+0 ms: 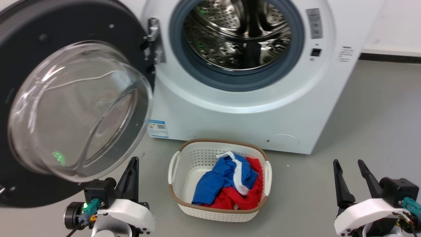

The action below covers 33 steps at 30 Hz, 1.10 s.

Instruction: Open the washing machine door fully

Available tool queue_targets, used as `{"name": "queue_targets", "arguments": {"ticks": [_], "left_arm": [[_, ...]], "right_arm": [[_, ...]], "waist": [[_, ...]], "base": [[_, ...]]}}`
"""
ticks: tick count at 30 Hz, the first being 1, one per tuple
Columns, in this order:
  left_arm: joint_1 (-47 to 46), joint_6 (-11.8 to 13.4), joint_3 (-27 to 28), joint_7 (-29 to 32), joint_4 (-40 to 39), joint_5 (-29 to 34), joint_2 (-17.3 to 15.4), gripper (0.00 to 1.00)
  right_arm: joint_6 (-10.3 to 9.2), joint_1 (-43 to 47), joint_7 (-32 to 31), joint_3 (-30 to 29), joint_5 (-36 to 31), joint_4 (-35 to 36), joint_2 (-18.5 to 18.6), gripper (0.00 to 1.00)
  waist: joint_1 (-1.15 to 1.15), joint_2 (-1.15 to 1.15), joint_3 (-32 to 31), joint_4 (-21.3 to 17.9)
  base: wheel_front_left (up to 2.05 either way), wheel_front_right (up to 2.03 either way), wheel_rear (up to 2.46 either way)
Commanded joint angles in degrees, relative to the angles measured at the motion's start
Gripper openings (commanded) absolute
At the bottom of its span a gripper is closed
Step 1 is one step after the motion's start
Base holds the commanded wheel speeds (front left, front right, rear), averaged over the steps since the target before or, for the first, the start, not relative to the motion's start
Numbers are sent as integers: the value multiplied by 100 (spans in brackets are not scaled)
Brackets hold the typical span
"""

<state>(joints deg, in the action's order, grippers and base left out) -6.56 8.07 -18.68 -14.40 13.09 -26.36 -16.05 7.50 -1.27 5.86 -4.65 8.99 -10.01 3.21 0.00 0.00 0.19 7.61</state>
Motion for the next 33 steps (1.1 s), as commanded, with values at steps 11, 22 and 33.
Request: {"name": "queue_targets", "arguments": {"ticks": [11,22,33], "left_arm": [[-187,107,53,-76,249,246,-29,100],[-160,161,158,-89,335,362,-66,100],[-180,194,180,-91,379,410,-43,100]], "right_arm": [[-1,5,38,198,-112,-46,31,100],[-1,-22,61,348,-202,-22,119,100],[-1,7,181,360,-378,93,146,100]], "waist": [[0,0,-18,-747],[0,0,-37,-864],[0,0,-34,-857]], "base": [[0,0,0],[0,0,0],[0,0,0]]}}
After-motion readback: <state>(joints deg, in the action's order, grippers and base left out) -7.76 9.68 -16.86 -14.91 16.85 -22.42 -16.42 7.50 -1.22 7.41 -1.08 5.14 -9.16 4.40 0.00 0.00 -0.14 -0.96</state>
